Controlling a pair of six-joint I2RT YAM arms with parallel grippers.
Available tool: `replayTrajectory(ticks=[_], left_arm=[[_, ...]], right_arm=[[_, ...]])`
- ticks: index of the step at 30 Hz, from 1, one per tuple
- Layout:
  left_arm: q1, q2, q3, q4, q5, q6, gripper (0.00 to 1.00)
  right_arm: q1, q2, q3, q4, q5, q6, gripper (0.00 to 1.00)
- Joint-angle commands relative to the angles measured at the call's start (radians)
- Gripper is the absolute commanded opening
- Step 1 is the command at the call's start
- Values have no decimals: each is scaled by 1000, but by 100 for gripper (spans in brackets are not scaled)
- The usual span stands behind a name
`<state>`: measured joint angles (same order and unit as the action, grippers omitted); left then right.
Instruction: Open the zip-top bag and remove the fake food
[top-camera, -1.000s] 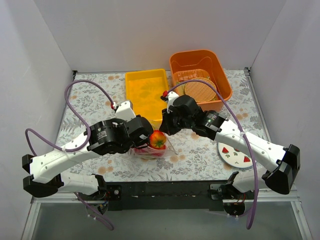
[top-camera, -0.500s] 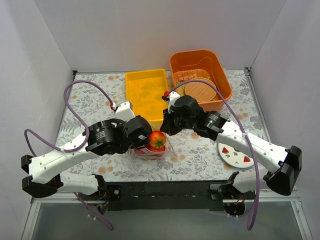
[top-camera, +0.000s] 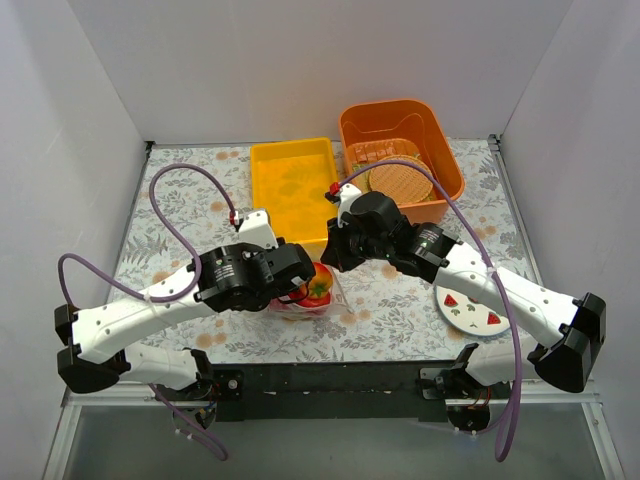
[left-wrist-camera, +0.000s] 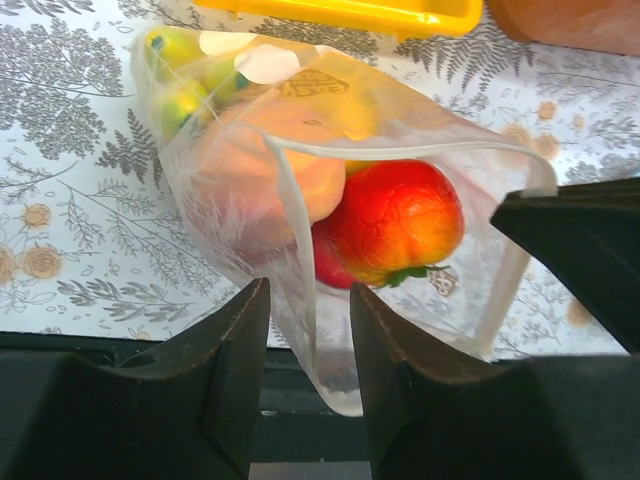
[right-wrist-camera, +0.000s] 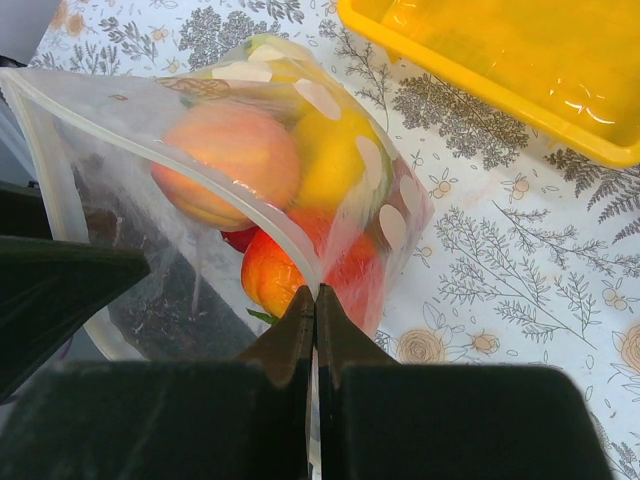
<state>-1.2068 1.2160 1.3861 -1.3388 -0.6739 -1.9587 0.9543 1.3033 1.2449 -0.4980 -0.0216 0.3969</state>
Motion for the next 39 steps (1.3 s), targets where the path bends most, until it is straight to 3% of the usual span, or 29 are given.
replayTrajectory(ticks=[1, 3, 4, 5, 15, 23, 29, 31, 36, 39], left_arm=[[-5, 4, -41, -28, -99, -16, 34], [-4, -4, -68, -13, -128, 1, 23], [-4, -7, -73, -16, -138, 3, 7], [-4, -9, -70, -25, -153, 4, 0], [12, -10, 125, -51, -139, 303, 0], [42, 11, 30, 78, -10, 425, 0], [81, -7, -176, 330, 89, 471, 0], [98, -3, -208, 374, 112, 489, 0], [118, 20, -214, 464, 143, 512, 0], [131, 24, -214, 486, 158, 523, 0]], right_arm=[[3, -29, 1, 19, 15, 11, 1], [3, -19, 13, 9, 17, 5, 1], [3, -13, 14, 6, 17, 0, 1], [3, -10, 17, 1, 17, -4, 1], [1, 28, 13, 9, 17, -23, 1], [-9, 17, -36, -5, 74, -36, 2], [-6, -24, -53, -42, 92, -53, 29], [23, -35, -38, -74, 170, -46, 36], [107, -71, -10, -113, 273, -14, 38], [132, -64, -19, -76, 240, -4, 38]])
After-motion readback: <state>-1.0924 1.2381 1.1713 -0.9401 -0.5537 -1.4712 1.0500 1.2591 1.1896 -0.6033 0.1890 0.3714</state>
